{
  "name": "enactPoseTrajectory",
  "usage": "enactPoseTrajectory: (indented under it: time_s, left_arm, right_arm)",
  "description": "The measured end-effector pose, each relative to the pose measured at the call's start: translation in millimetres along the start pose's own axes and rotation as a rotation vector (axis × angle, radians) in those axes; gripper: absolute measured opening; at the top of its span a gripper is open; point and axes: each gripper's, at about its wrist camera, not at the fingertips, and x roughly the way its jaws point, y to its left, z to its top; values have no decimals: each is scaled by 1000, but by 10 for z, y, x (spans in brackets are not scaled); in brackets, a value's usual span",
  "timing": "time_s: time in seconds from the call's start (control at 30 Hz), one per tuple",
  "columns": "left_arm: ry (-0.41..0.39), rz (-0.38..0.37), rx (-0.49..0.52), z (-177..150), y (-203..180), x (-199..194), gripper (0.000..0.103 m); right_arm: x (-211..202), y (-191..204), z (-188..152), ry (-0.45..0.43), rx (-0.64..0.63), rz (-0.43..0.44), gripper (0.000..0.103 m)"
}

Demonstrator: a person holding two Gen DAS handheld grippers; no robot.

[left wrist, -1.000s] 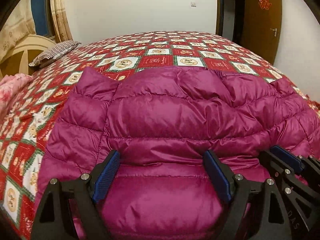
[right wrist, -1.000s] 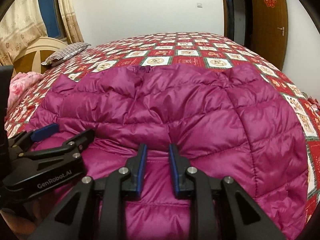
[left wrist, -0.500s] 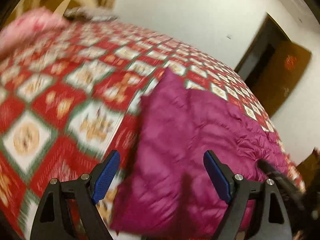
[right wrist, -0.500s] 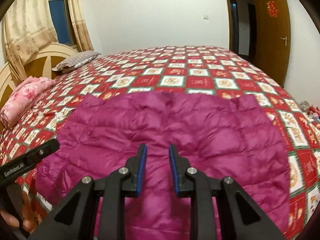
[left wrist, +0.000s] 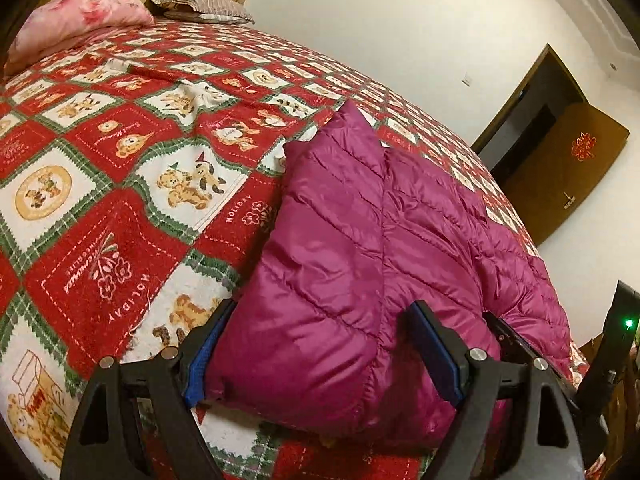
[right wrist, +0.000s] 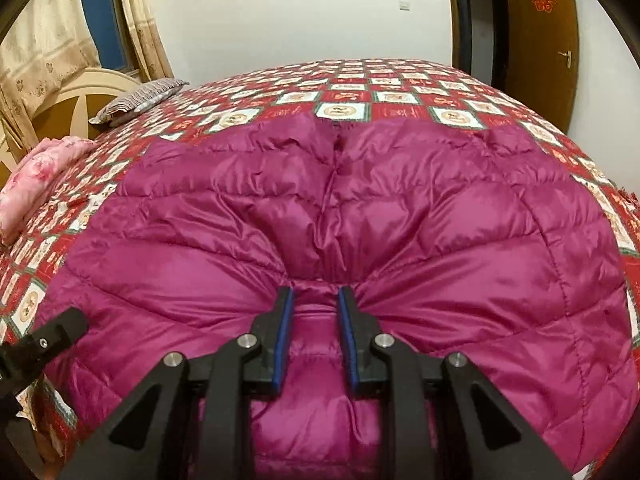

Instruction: Fold large clothes

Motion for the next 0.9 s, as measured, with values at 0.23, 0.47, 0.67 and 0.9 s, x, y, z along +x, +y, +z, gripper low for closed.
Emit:
enactPoseTrajectory:
  time_s: [0.23,0.47,0.67,0.9]
  left_arm:
    - [-39,27,-102,-58,116,-346,86]
    - [32,20,-107,-161,109,-276,86]
    - [25,-71,-115,-11,31,-78,86]
    - [-25,-138,-227,144,134,150,86]
  right_arm:
    - [-33,-50,-17,-7,16,24,25]
    - [-33,-54,-22,-11,18,28,25]
    - [-31,-49,-26,-10,18,28,25]
    - [-216,34,112,-42,10,-1,25]
